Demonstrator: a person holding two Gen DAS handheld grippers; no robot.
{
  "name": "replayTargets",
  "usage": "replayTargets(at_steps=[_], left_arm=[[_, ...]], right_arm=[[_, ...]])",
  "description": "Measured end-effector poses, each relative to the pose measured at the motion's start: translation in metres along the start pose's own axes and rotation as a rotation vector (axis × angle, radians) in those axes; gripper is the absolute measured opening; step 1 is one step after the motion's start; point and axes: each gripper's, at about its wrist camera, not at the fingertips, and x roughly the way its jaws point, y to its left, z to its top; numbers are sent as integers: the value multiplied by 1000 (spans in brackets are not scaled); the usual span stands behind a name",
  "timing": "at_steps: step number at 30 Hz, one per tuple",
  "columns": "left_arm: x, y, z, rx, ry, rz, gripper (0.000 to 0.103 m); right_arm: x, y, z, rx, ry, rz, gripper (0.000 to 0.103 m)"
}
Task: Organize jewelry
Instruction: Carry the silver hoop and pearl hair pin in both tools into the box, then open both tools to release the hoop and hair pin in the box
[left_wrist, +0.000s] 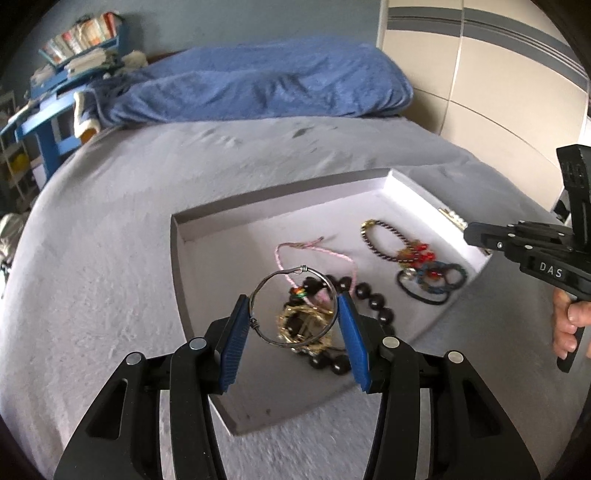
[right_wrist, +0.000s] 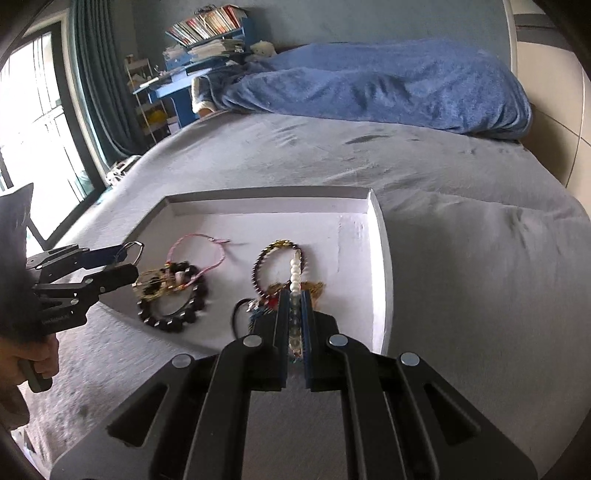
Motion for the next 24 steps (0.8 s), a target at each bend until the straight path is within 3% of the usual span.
replayTargets(at_steps=[14, 20, 22, 24], left_arm=[[23, 0, -4, -8, 19, 1, 50], [17, 0, 0, -20, -11, 28, 72], [13, -2, 0, -13, -24, 34, 79], [7, -4, -1, -11, -44, 36, 85]], right_arm=[[36, -9, -11, -10, 54, -47, 6], [29, -10, -10, 4, 33, -48, 8], [21, -10, -11, 7, 11, -49, 14], [14, -10, -12, 16, -12, -45, 30]])
